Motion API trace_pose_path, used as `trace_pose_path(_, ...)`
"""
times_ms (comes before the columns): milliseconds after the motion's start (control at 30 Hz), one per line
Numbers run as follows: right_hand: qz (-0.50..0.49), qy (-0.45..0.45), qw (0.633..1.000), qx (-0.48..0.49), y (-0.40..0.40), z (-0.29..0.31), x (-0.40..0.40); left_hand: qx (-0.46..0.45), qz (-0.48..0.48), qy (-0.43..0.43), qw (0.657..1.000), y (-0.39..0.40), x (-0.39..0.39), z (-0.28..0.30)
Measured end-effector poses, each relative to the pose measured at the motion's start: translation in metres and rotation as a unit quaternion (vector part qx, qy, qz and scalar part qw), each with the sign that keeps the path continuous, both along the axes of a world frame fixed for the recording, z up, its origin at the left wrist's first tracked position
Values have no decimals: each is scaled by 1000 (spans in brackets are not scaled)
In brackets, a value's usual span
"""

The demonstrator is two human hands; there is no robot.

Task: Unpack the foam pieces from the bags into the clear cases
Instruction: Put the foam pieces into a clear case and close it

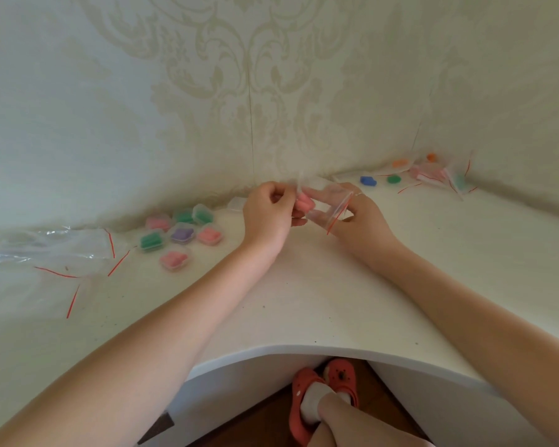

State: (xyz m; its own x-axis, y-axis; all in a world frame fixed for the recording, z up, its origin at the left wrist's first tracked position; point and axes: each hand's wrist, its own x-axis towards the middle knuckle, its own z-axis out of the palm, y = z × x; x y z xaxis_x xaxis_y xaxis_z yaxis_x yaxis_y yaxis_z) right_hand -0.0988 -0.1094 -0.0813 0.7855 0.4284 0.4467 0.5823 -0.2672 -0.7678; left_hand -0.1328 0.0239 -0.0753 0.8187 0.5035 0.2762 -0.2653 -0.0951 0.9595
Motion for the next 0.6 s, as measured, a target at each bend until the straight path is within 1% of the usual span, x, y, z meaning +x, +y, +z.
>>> trace_pose_path(100,-7,4,1000,9,2,1,-4,99,36,-16,994,1,-1,-3)
trace_pose_path(167,-4,3,1000,15,3,3,-7,188,61,-44,979,1,0,-3)
trace_pose_path(267,-11,-5,1000,28,7,3,-11,235,95,-80,964,0,-2,-3)
trace_pose_path(333,-15,-17,999,39,9,1,-11,220,103,-79,967,-1,-4,-2)
trace_pose_path(400,-21,-35,999,25,10,1,-10,166,82,-64,981,-3,-5,0)
trace_pose_path(467,-28,-46,998,12,10,2,-8,140,77,-51,986,-3,-6,0)
trace_pose_path(533,-27,-46,999,-10,11,4,-7,130,82,-43,987,-3,-6,0)
trace_pose_path(600,-11,-26,999,-34,12,4,-8,152,106,-38,982,-2,-5,0)
